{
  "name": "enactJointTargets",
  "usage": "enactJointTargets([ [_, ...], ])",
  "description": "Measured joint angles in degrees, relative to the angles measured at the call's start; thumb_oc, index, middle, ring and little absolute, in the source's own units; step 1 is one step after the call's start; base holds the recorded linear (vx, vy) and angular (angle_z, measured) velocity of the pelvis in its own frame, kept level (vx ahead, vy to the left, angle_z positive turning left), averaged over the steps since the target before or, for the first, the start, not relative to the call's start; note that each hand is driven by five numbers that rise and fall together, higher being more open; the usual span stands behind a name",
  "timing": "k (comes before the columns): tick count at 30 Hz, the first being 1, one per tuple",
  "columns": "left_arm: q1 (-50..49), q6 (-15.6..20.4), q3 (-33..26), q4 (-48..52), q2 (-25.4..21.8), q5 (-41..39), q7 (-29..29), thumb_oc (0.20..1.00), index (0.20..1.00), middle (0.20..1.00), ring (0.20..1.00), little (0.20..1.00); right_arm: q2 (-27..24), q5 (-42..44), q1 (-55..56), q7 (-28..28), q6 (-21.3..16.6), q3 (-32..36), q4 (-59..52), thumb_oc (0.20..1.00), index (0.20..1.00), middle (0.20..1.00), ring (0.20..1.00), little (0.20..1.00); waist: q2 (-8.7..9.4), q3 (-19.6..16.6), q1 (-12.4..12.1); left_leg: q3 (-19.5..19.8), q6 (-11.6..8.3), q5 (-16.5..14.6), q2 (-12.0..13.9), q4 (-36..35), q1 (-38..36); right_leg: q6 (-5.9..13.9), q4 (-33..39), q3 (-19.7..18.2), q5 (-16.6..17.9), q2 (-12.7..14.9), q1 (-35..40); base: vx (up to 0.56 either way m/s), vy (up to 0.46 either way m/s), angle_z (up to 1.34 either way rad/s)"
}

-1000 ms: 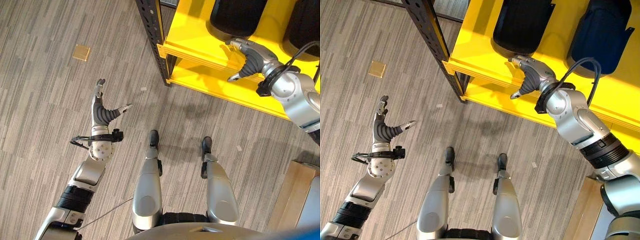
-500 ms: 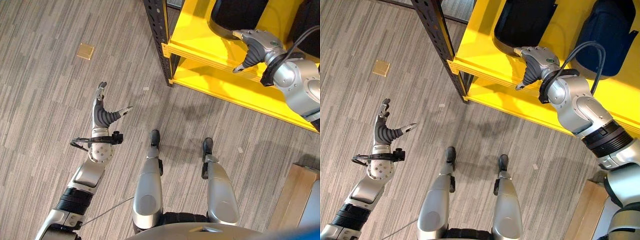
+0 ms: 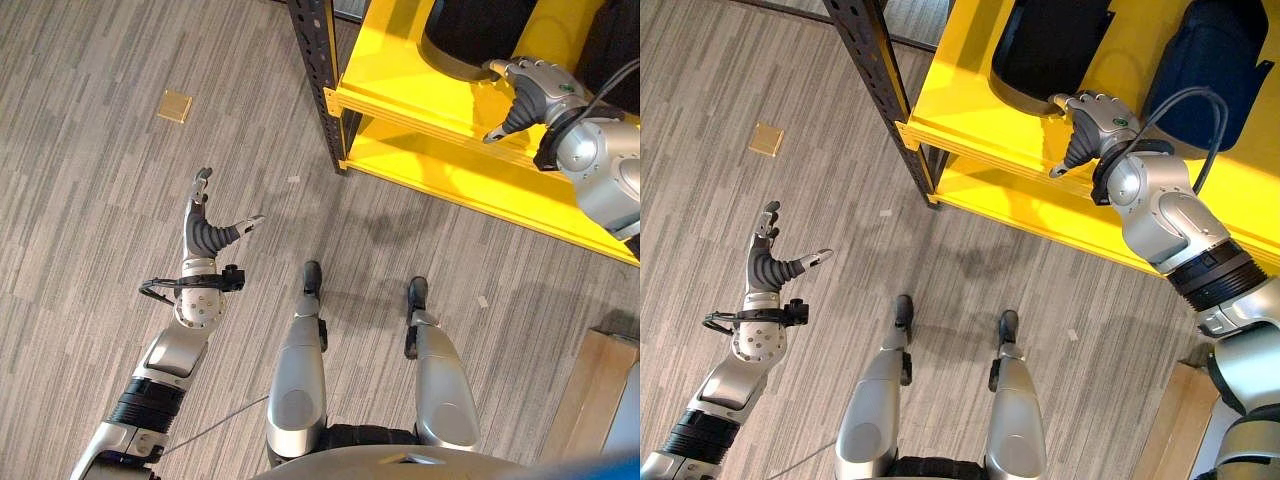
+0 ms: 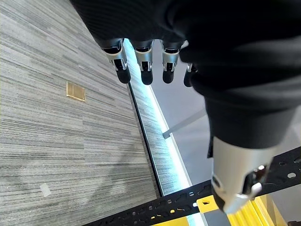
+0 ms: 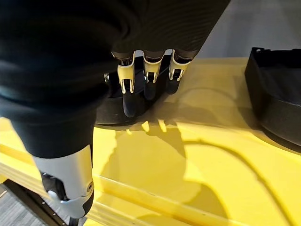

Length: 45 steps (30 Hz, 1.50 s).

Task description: Move parts from the plastic box to the shelf.

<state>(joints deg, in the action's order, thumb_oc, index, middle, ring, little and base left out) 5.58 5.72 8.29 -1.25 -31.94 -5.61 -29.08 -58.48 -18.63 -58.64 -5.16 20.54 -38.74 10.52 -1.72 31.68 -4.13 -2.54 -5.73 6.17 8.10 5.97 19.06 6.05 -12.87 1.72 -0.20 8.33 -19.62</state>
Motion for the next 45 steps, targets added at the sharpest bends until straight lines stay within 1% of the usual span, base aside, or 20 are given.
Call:
enactJointTargets([
  [6,0.1,0.1,0.0,0.0,0.0,0.0,0.0,1.0,1.0,1.0,1.0,1.0,0.0,0.5,-0.1,1.5,0.9,0.0,0.7,1.0,1.0,1.0,1.0,1.0,-0.12,0.0,0.1,0.0,0.0,0.0,0.0,0.0,0.0,0.0,0.0,0.0,0.0,0.0,0.0,0.0,0.0,0.0],
  [14,-0.3,0.2,0.0,0.0,0.0,-0.1,0.2,1.0,1.0,1.0,1.0,1.0,0.0,1.7,-0.1,1.6,1.5,0.4,0.9,1.0,1.0,1.0,1.0,1.0,-0.14,0.0,0.4,-0.1,0.01,0.0,0.0,0.0,0.0,-0.01,0.0,0.0,0.0,0.0,0.0,0.0,0.008,0.0],
  [18,-0.6,0.2,0.0,0.0,0.0,-0.6,0.4,1.0,1.0,1.0,1.0,1.0,-0.7,3.8,1.6,0.4,2.8,3.9,-7.9,1.0,1.0,1.0,1.0,1.0,-0.15,0.0,1.3,-0.2,0.04,0.0,0.0,0.0,0.0,-0.01,0.0,-0.2,0.0,0.0,-0.2,-0.01,0.044,-0.02],
  [19,-0.5,0.2,0.0,0.0,0.0,-0.6,0.4,1.0,1.0,1.0,1.0,1.0,-1.2,4.0,3.8,-0.7,3.1,5.9,-12.4,1.0,1.0,1.0,1.0,1.0,-0.15,0.0,1.8,-0.3,0.05,-0.1,0.0,0.0,0.0,-0.01,0.0,-0.2,0.0,0.0,-0.2,0.0,0.052,-0.03],
  [20,-0.4,0.2,0.0,0.1,0.3,-0.6,0.3,1.0,1.0,1.0,1.0,1.0,-1.3,4.5,8.6,-3.1,4.2,9.8,-18.1,1.0,1.0,1.0,1.0,1.0,-0.15,0.0,2.3,-0.4,0.07,-0.1,0.0,0.0,0.0,-0.01,0.0,-0.4,0.0,0.0,-0.3,0.0,0.044,-0.04],
  [21,-0.5,0.1,0.1,0.1,0.4,-0.6,0.3,1.0,1.0,1.0,1.0,1.0,-1.4,4.8,10.3,-4.4,4.5,10.2,-20.5,1.0,1.0,1.0,1.0,1.0,-0.14,0.0,2.8,-0.6,0.09,-0.1,0.0,0.0,0.0,0.0,0.0,-0.5,0.0,0.0,-0.3,-0.01,0.03,-0.1],
  [22,-0.5,-0.1,0.0,0.2,0.4,-0.6,0.2,1.0,1.0,1.0,1.0,1.0,-1.4,5.0,13.4,-7.0,5.0,11.1,-24.6,1.0,1.0,1.0,1.0,1.0,-0.14,0.0,3.4,-1.1,0.25,-0.3,0.0,0.1,0.0,0.05,-0.1,-1.0,0.1,0.0,-0.6,-0.02,0.016,-0.14],
  [23,-0.4,-0.1,0.0,0.2,0.7,-0.6,-0.1,1.0,1.0,1.0,1.0,1.0,-1.4,5.3,14.6,-8.6,5.2,11.6,-26.0,1.0,1.0,1.0,1.0,1.0,-0.13,0.0,3.8,-1.5,0.24,-0.3,0.0,0.1,0.0,0.08,-0.2,-1.4,0.1,0.0,-0.8,-0.02,0.006,-0.18],
  [25,0.2,-0.6,0.1,0.3,2.1,-0.6,-1.0,1.0,1.0,1.0,1.0,1.0,-1.4,7.5,18.6,-13.1,5.6,11.2,-29.1,1.0,1.0,1.0,1.0,1.0,-0.12,0.0,5.3,-1.9,0.23,-0.4,0.2,0.1,0.0,0.11,-0.1,-1.8,0.2,-0.2,-1.1,-0.01,-0.024,-0.14],
  [27,0.4,-0.6,0.3,0.4,2.4,-0.5,-1.2,1.0,1.0,1.0,1.0,1.0,-1.1,8.4,18.6,-14.7,5.5,10.9,-29.8,1.0,1.0,1.0,1.0,1.0,-0.12,0.0,5.5,-2.2,0.19,-0.4,0.4,0.1,0.0,0.03,-0.1,-2.0,0.2,-0.5,-1.3,0.0,-0.025,-0.09],
  [29,0.4,-0.6,0.8,0.3,2.4,-0.5,-1.4,1.0,1.0,1.0,1.0,1.0,-0.9,8.2,18.5,-16.0,5.5,10.2,-29.7,1.0,1.0,1.0,1.0,1.0,-0.11,0.0,4.8,-2.4,0.2,-0.4,0.5,0.1,0.0,0.02,-0.1,-2.0,0.2,-0.5,-1.3,0.02,-0.014,0.0],
  [31,0.8,-0.6,1.3,0.3,2.4,-0.5,-2.5,1.0,1.0,1.0,1.0,1.0,1.6,8.3,18.0,-15.5,5.1,7.1,-29.1,1.0,1.0,1.0,1.0,1.0,-0.1,0.0,4.4,-2.4,0.19,-0.4,0.5,0.1,0.0,0.02,-0.1,-1.9,0.2,-0.5,-1.2,0.04,-0.023,0.02],
  [33,1.2,-0.8,1.3,0.3,2.4,-0.5,-2.6,1.0,1.0,1.0,1.0,1.0,2.3,8.4,18.0,-13.5,3.6,6.3,-28.7,1.0,1.0,1.0,1.0,1.0,-0.1,0.0,3.9,-2.3,0.19,-0.4,0.4,0.1,0.0,0.02,-0.1,-1.9,0.2,-0.4,-1.2,0.0,0.0,0.0],
  [35,1.9,-1.1,1.3,0.3,2.4,-0.5,-2.6,1.0,1.0,1.0,1.0,1.0,3.6,8.4,17.4,-10.2,2.0,6.4,-27.0,1.0,1.0,1.0,1.0,1.0,-0.1,0.0,3.5,-2.0,0.21,-0.4,0.3,0.1,0.0,0.02,-0.1,-1.8,0.2,-0.3,-1.1,0.01,0.003,0.02],
  [37,2.1,-1.2,1.3,0.3,2.3,-0.5,-2.6,1.0,1.0,1.0,1.0,1.0,4.1,8.4,16.7,-8.1,1.2,6.4,-26.7,1.0,1.0,1.0,1.0,1.0,-0.1,0.0,3.1,-1.8,0.22,-0.4,0.2,0.1,0.0,0.02,-0.1,-1.8,0.2,-0.3,-1.0,0.02,0.008,0.02],
  [38,2.2,-1.5,1.4,0.3,2.3,-0.4,-2.6,1.0,1.0,1.0,1.0,1.0,6.0,8.4,14.8,-5.5,0.2,6.4,-26.2,1.0,1.0,1.0,1.0,1.0,-0.11,0.0,3.1,-1.6,0.23,-0.4,0.1,0.1,0.0,0.02,-0.1,-1.6,0.2,-0.2,-0.9,0.03,0.017,0.04],
  [40,2.3,-1.8,1.3,0.3,2.3,-0.5,-2.6,1.0,1.0,1.0,1.0,1.0,8.0,8.4,12.9,-2.2,-1.2,6.5,-26.1,1.0,1.0,1.0,1.0,1.0,-0.12,0.0,2.8,-1.6,0.23,-0.4,0.1,0.2,0.0,0.02,-0.1,-1.6,0.2,-0.1,-0.9,0.04,0.042,0.03],
  [41,2.3,-1.8,1.4,0.3,2.3,-0.5,-2.6,1.0,1.0,1.0,1.0,1.0,9.2,8.5,11.3,-0.1,-2.1,6.5,-25.4,1.0,1.0,1.0,1.0,1.0,-0.15,0.0,2.4,-1.5,0.24,-0.4,0.0,0.2,0.0,0.03,-0.1,-1.6,0.2,-0.1,-0.9,0.07,0.068,0.01],
  [44,2.4,-1.9,1.3,0.3,2.3,-0.5,-2.5,1.0,1.0,1.0,1.0,1.0,11.5,8.4,9.3,2.6,-2.3,6.6,-23.5,1.0,1.0,1.0,1.0,1.0,-0.21,0.0,1.5,-1.5,0.25,-0.4,-0.2,0.2,0.0,0.04,-0.1,-1.6,0.2,0.1,-0.8,0.07,0.047,0.02],
  [45,2.5,-2.2,1.3,0.3,2.3,-0.5,-2.4,1.0,1.0,1.0,1.0,1.0,13.1,8.2,8.7,4.2,-2.2,6.6,-22.3,1.0,1.0,1.0,1.0,1.0,-0.26,0.0,0.9,-1.4,0.27,-0.4,-0.3,0.2,0.0,0.05,-0.1,-1.5,0.2,0.2,-0.8,0.05,0.026,0.03],
])
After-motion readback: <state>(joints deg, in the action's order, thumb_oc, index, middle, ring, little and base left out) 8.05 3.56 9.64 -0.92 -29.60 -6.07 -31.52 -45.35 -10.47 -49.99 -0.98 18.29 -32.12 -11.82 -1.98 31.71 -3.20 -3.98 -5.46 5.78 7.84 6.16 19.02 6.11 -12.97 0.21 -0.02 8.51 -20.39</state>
